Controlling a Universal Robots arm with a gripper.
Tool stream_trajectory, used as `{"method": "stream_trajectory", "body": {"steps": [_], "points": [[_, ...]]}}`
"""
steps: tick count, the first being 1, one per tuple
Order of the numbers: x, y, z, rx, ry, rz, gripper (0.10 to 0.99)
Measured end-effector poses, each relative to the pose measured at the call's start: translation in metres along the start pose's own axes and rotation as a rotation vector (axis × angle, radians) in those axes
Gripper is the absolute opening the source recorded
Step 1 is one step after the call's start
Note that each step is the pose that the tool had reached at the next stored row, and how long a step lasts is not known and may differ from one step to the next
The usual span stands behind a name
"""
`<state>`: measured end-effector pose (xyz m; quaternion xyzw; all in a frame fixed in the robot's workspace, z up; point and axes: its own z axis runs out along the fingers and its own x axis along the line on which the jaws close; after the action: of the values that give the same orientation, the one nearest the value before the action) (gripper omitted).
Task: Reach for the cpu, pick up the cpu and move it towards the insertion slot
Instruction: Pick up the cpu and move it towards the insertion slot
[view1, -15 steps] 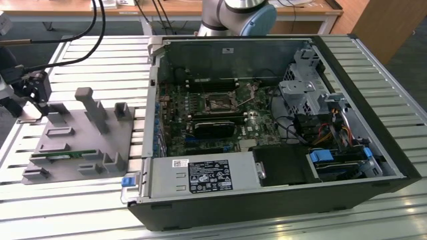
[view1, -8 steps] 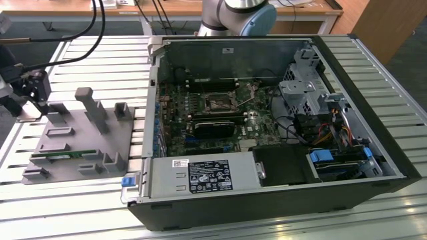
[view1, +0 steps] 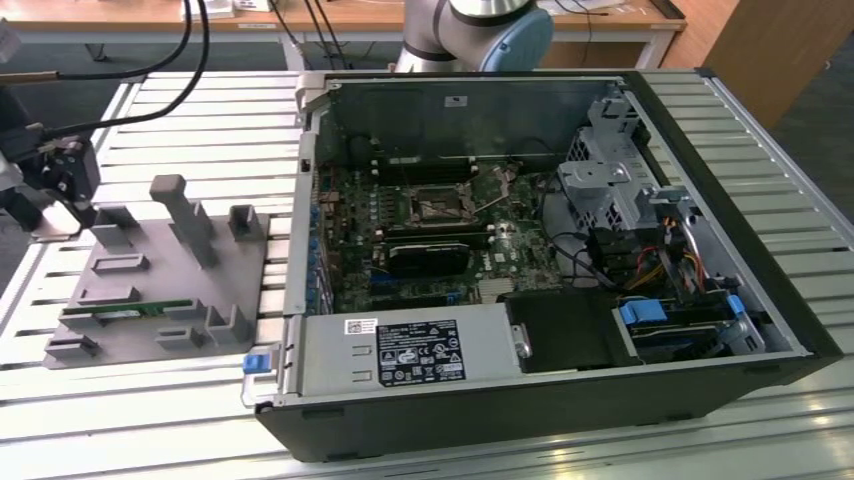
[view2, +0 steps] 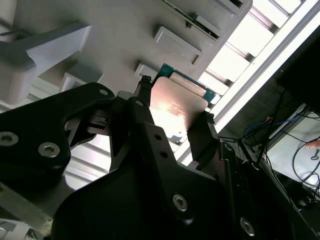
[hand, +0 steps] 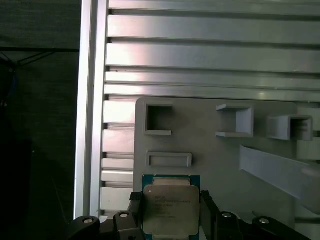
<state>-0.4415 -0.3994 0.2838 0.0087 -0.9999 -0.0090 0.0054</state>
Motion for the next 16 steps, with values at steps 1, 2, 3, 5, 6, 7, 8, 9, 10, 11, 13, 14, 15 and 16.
{"method": "stream_trajectory", "body": {"steps": [1,2,3,5,6,7,8,9,10,11,13,14,15,16], "points": [[0.0,0.0,-0.0006,0.0,0.0,0.0,0.541],[0.0,0.0001,-0.0012,0.0,-0.0001,0.0,0.541],[0.0,0.0001,-0.0017,0.0,-0.0001,0.0,0.541],[0.0,0.0002,-0.0027,0.0,0.0,0.0,0.541],[0.0,0.0003,-0.0033,0.0,0.0001,0.0,0.541],[0.0,0.0003,-0.0038,0.0,0.0,0.0,0.541],[0.0,0.0004,-0.0041,0.0,-0.0001,0.0,0.541],[0.0,0.0005,-0.0047,0.0,0.0,0.0,0.541],[0.0001,0.0005,-0.0052,0.0,0.0,0.0,0.541],[0.0001,0.0006,-0.0058,0.0,0.0,0.0,0.541],[0.0001,0.0007,-0.0069,0.0,0.0,0.0,0.541],[0.0001,0.0008,-0.0074,0.0,0.0,0.0,0.541],[0.0,0.0008,-0.0079,0.0,-0.0001,0.0,0.541],[0.0001,0.0009,-0.0085,0.0,-0.0001,0.0,0.541]]}}
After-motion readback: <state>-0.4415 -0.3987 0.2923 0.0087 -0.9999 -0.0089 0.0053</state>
